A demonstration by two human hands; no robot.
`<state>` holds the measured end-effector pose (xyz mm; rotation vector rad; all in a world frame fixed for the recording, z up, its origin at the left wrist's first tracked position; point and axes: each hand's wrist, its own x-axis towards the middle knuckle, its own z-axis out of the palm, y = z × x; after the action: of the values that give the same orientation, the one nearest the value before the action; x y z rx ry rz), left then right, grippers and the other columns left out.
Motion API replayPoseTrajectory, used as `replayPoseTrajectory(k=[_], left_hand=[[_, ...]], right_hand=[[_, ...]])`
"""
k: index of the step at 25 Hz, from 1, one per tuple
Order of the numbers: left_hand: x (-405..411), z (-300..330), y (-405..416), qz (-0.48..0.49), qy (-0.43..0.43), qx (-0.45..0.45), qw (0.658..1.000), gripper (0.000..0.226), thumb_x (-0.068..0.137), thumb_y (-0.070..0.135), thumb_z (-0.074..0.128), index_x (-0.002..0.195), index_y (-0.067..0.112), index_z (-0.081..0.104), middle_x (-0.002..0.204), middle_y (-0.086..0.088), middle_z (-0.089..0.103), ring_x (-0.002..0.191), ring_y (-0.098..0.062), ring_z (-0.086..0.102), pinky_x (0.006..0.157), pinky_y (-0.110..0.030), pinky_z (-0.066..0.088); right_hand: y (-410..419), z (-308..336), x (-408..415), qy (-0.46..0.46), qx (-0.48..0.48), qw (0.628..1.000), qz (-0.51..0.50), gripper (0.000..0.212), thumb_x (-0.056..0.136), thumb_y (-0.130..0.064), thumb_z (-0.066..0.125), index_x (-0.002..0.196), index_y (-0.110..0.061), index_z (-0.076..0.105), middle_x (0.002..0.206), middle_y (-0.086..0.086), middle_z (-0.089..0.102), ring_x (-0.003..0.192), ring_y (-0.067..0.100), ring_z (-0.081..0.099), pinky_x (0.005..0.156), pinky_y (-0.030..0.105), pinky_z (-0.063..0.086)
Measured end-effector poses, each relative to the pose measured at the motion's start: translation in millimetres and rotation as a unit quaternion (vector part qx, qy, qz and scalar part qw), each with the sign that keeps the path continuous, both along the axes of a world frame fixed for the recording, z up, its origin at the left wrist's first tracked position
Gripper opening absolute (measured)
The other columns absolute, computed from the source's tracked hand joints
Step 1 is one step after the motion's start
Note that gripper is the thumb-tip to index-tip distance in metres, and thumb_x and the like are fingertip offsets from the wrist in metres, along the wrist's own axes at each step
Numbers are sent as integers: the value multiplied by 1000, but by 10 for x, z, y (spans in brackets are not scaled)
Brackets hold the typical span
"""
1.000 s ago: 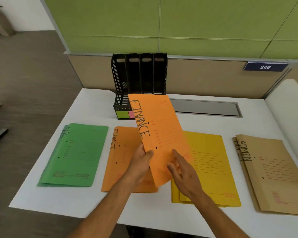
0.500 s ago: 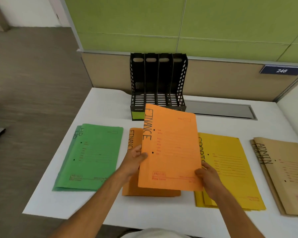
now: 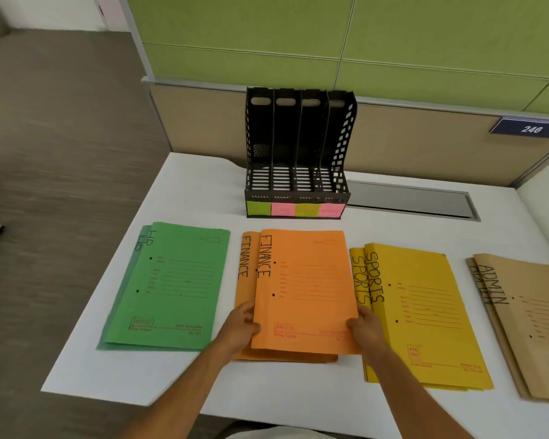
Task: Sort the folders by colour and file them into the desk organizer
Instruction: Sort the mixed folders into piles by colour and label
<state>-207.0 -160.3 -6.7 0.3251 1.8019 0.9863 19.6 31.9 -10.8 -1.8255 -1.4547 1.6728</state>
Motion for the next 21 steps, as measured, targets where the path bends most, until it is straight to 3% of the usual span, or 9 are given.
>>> replayPoseTrajectory(k=[3,5,7,10,12,14,16,18,21], left_hand=[[53,-112,-43,-8,39,-19,999,65,86,-7,61,141,25,49,109,-2,69,101,-16,67,83,-32,57],[75,-160,-78,-21,51,-26,998,66,84,-7,62,141,24,48,109,2,71,101,-14,68,81,-28,56],[86,-192,-110,-35,67,-32,997,67,83,-6,63,141,23,48,109,4,71,100,-12,67,77,-23,53],[107,-177,-110,-64,111,-33,991,65,81,-6,62,140,20,50,111,2,67,100,-14,65,79,-27,56],[163,-184,-138,-99,192,-36,976,63,83,-4,59,140,20,48,121,-3,58,110,-19,61,95,-38,55],[240,-235,-193,-159,284,-44,944,67,87,0,57,149,19,39,144,-4,44,128,-21,48,113,-35,40],[316,-306,-243,-221,323,-49,919,74,94,5,57,158,18,23,165,-1,18,150,-20,24,122,-32,23],[370,-358,-280,-281,338,-59,896,77,100,11,52,161,17,6,169,-1,-7,156,-19,1,126,-35,13],[414,-327,-315,-294,330,-69,894,77,104,15,46,160,15,-5,167,-2,-16,156,-19,-6,127,-36,10]], right_hand=[[-44,-43,-35,-49,28,997,61,64,87,9,44,147,-11,44,135,17,60,113,35,62,89,46,56],[-88,-64,-44,-111,50,984,131,74,89,4,49,157,-12,26,151,16,45,134,37,48,108,50,45],[-164,-96,-33,-174,88,957,216,79,90,-4,57,159,-13,19,158,17,31,143,36,35,116,49,36],[-237,-157,-20,-260,165,884,350,86,93,-26,64,160,-17,11,168,13,1,153,38,4,123,45,17],[-285,-226,-6,-292,209,822,442,89,96,-36,61,160,-19,2,168,10,-13,154,37,-12,124,44,8],[-351,-282,3,-292,221,784,501,89,97,-37,58,160,-19,-1,166,9,-19,153,36,-17,125,45,8],[-418,-348,33,-288,211,759,544,88,98,-37,56,160,-17,-2,164,9,-24,152,38,-18,125,47,7],[-450,-399,88,-287,196,742,574,90,98,-39,55,160,-15,-6,163,9,-26,152,39,-18,125,49,5],[-419,-369,134,-264,174,747,585,92,99,-39,55,159,-12,-10,166,13,-20,152,37,-18,126,49,7]])
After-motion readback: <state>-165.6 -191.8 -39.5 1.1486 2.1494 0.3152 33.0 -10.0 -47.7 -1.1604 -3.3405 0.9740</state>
